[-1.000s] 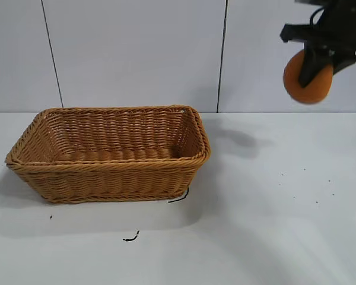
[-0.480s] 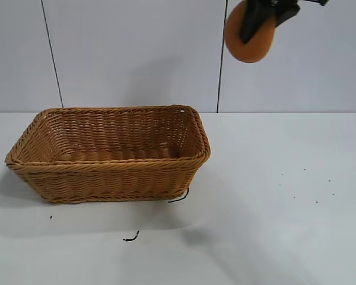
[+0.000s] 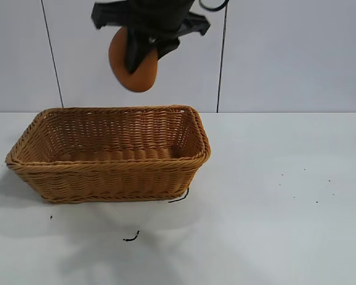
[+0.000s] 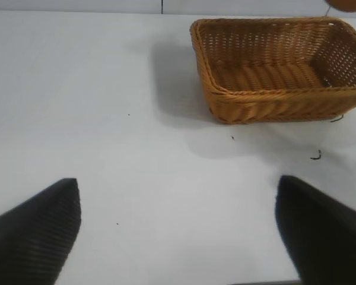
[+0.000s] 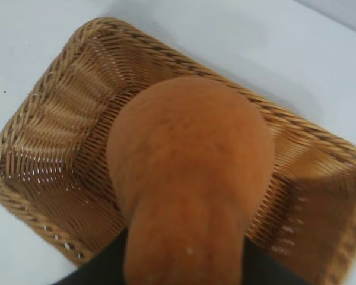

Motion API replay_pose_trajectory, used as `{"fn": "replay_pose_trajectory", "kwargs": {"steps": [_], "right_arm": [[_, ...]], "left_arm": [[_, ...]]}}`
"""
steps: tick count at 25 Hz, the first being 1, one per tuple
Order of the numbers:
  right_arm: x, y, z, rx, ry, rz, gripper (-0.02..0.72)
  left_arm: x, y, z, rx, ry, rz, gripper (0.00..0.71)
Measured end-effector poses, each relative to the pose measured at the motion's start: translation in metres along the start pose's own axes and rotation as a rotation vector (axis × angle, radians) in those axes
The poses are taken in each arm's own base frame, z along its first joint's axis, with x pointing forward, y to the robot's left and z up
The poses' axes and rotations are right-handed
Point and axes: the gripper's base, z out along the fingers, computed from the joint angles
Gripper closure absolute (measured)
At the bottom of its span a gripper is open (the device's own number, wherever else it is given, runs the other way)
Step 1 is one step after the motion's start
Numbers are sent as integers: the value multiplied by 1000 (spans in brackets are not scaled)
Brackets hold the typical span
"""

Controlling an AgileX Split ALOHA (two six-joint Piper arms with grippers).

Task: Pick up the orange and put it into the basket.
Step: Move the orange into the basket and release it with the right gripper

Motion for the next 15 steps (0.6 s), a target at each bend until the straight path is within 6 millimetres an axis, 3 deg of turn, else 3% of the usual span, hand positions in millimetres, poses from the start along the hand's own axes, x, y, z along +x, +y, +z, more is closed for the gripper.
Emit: {"fn": "replay_pose_trajectory", "kwargs": {"steps": [3, 8, 9, 11, 15], "right_arm": [[5, -2, 13, 2, 28, 5, 481], [3, 1, 10, -18, 22, 23, 116], [1, 1, 8, -20, 27, 22, 78], [-4, 3, 0, -24, 38, 17, 36], [-27, 3, -31, -24, 15, 3, 18]], "left_arm": [[0, 0, 0, 0, 0, 0, 71], [0, 0, 0, 0, 0, 0, 71], [0, 0, 0, 0, 0, 0, 71], [0, 0, 0, 0, 0, 0, 71], [0, 0, 0, 0, 0, 0, 71]]}}
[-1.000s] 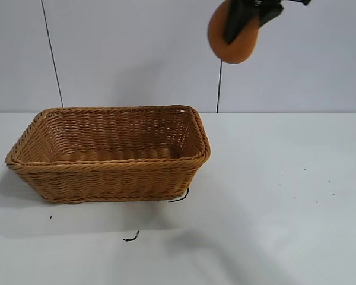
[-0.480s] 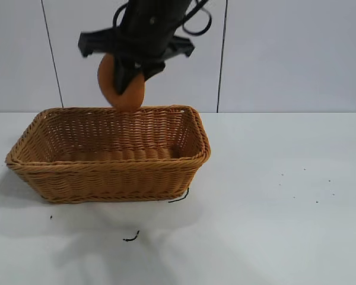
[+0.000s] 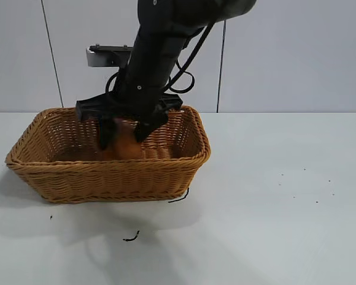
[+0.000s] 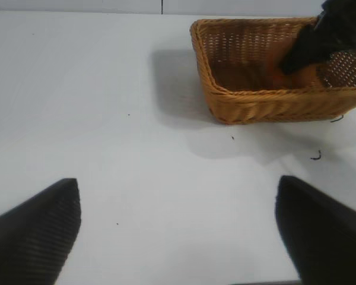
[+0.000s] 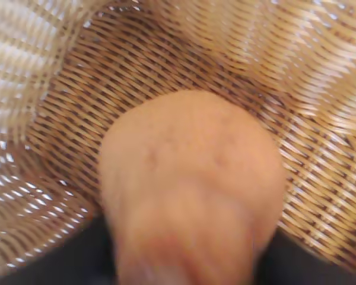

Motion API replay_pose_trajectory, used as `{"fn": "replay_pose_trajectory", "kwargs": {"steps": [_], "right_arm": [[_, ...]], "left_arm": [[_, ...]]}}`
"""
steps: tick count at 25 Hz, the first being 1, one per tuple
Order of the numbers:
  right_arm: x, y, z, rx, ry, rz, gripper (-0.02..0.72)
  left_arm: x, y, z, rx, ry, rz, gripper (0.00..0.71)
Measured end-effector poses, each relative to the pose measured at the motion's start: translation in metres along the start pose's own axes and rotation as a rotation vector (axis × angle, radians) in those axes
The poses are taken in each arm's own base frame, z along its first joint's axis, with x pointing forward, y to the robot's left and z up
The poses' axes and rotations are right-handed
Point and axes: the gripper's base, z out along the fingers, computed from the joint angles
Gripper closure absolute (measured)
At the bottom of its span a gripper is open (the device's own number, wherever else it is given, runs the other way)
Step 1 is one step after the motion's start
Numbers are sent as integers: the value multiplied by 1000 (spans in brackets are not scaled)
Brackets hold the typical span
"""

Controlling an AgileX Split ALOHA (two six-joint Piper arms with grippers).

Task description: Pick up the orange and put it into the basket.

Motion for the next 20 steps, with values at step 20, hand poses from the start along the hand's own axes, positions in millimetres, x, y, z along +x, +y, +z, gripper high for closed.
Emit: {"fn": "replay_pose_trajectory", "kwargs": {"steps": [20], "right_arm": [[5, -237, -110, 346, -51, 408, 18]], "left_arm": [[0, 0, 0, 1, 1, 0, 71]]}}
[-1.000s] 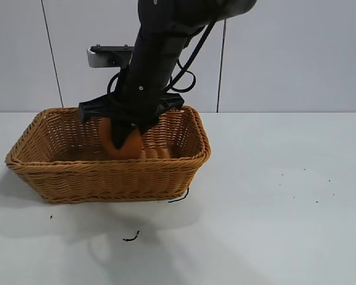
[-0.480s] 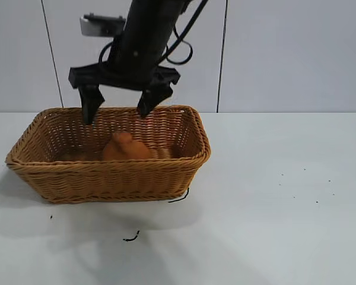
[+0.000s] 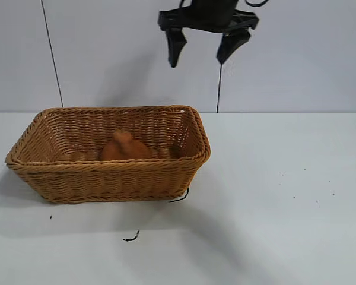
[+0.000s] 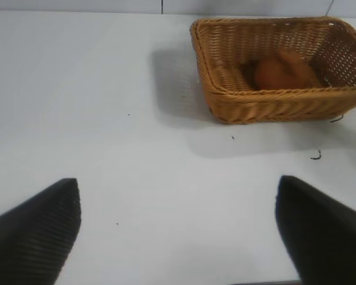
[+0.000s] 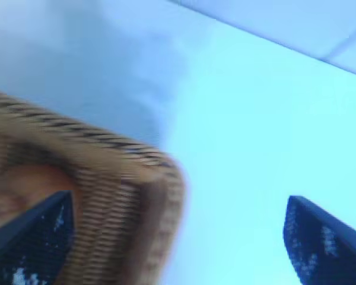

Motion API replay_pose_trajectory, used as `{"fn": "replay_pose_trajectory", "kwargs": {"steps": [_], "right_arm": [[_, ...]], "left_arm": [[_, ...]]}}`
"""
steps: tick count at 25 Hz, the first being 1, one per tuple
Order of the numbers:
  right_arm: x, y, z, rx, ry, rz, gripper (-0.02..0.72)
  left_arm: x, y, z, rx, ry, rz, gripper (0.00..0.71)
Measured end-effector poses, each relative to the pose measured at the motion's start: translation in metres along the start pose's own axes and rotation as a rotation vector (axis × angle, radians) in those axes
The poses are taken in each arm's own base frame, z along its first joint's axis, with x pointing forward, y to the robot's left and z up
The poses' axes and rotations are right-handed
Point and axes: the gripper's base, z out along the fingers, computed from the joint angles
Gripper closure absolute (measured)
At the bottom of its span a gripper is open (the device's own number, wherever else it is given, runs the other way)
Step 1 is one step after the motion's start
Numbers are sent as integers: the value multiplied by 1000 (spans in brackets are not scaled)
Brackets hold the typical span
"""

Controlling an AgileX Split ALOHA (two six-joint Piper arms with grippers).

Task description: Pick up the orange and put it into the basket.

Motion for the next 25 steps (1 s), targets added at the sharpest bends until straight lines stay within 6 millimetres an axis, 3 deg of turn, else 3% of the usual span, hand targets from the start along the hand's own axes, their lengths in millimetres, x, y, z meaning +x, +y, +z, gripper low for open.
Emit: {"fn": "replay_pose_trajectory", "kwargs": {"steps": [2, 6, 11, 14, 19, 25], "right_arm": [[-1, -27, 0, 29, 7, 45, 18], [-1, -58, -1, 51, 5, 102, 18], [4, -61, 0, 40, 31, 117, 19], [19, -60, 1, 35, 95, 119, 32], [68, -56, -16, 11, 242, 92, 39], [153, -51, -65, 4, 378, 72, 41]], "left_arm": [[0, 0, 0, 0, 0, 0, 71], [0, 0, 0, -1, 0, 0, 71], [0, 0, 0, -1, 0, 0, 71], [0, 0, 0, -1, 0, 0, 71], [0, 0, 0, -1, -1, 0, 71], [0, 0, 0, -1, -1, 0, 71]]}}
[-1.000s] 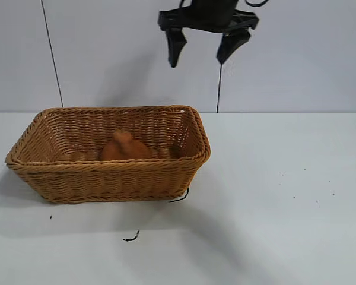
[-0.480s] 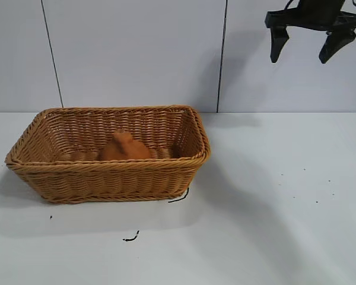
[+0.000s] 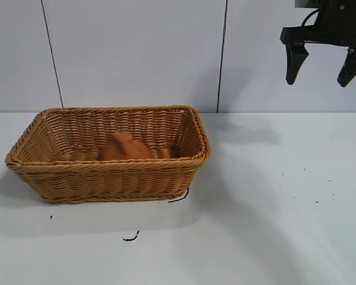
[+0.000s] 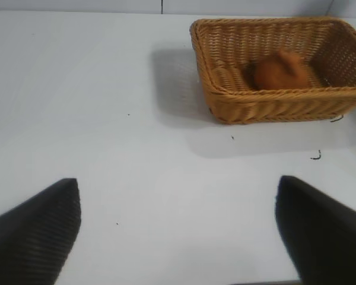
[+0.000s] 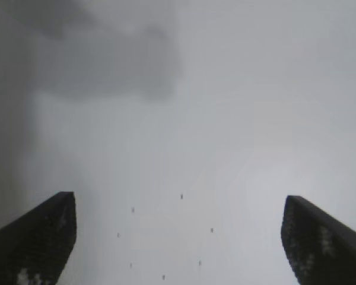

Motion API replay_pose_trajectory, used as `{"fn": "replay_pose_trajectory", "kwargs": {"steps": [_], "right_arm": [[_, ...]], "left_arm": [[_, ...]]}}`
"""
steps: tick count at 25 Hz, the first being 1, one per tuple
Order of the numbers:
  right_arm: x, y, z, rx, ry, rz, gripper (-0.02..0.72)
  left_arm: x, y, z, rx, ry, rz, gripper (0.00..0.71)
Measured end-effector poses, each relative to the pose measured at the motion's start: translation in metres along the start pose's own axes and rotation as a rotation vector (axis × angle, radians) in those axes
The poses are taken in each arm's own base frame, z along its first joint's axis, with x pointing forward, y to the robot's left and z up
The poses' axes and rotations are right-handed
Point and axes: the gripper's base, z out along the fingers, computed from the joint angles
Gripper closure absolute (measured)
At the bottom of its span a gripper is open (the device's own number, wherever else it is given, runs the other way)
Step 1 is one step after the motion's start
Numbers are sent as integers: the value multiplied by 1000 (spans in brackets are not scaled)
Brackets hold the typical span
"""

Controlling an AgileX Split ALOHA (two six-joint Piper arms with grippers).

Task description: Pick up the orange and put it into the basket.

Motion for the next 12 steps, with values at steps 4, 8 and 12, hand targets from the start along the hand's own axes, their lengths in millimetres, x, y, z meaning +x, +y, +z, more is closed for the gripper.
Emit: {"fn": "replay_pose_trajectory", "kwargs": {"steps": [4, 8, 12], "right_arm": [[72, -2, -10, 0, 33, -19, 41], [141, -3, -21, 0, -4, -27, 41], [202, -5, -32, 0, -139, -62, 41]], "left_arm": [[0, 0, 0, 0, 0, 0, 71], [0, 0, 0, 0, 0, 0, 71], [0, 0, 0, 0, 0, 0, 71]]}}
